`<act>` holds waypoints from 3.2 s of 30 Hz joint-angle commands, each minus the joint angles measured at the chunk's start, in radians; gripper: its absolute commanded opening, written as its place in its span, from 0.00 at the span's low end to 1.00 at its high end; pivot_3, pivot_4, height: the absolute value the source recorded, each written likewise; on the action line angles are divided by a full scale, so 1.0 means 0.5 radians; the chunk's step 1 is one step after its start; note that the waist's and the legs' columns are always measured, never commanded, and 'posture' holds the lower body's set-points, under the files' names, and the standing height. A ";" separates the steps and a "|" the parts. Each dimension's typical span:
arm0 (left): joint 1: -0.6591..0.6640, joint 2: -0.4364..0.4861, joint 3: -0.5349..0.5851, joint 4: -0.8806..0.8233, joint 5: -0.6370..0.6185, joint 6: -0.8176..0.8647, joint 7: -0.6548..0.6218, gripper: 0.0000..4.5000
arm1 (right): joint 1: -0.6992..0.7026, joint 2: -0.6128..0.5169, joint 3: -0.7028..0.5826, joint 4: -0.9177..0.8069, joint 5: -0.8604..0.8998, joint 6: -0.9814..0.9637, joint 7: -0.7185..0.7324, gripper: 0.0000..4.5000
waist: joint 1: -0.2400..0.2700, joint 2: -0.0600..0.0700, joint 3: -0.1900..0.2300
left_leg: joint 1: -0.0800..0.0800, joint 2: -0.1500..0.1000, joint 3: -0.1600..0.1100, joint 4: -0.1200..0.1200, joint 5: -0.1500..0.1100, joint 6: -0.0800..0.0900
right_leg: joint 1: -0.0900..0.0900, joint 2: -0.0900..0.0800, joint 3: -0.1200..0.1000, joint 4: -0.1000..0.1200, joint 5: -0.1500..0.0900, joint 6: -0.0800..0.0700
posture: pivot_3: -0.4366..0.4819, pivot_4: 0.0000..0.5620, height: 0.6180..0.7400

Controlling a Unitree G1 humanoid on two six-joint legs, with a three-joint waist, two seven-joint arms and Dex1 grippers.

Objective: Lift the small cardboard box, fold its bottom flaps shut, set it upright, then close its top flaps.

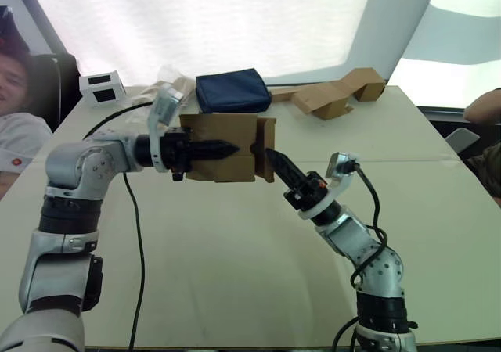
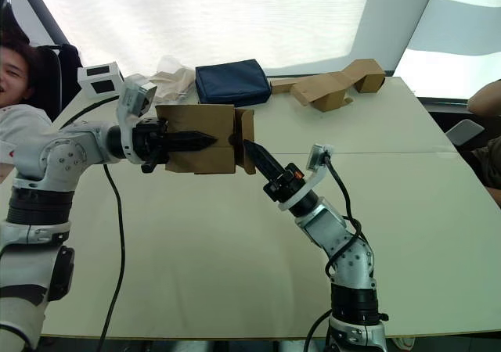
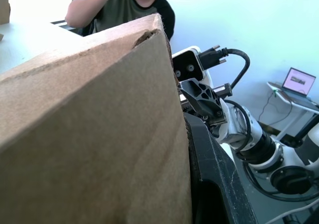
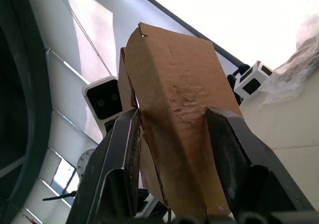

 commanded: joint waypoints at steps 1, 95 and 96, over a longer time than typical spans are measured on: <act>-0.023 0.020 0.072 -0.056 -0.025 -0.012 0.000 0.00 | -0.032 0.035 -0.025 -0.033 0.091 -0.033 0.002 0.46 | 0.000 0.000 0.000 | 0.000 0.000 0.000 0.000 0.000 0.000 | 0.000 0.000 0.000 0.000 0.000 0.000 | 0.48 0.27 1.00; 0.010 -0.130 0.137 -0.004 0.026 -0.157 0.200 0.00 | 0.211 0.170 0.158 -0.153 0.054 -0.147 -0.228 0.46 | -0.001 0.000 0.000 | 0.000 0.000 0.000 -0.001 0.000 0.000 | 0.000 -0.001 0.000 -0.001 0.000 0.000 | 0.48 0.27 1.00; 0.010 -0.131 0.140 -0.006 0.022 -0.153 0.200 0.00 | 0.219 0.166 0.157 -0.157 0.063 -0.136 -0.227 0.46 | -0.001 0.000 0.000 | 0.000 0.000 0.000 -0.001 0.000 0.000 | 0.000 -0.001 0.000 -0.001 0.000 0.000 | 0.48 0.27 1.00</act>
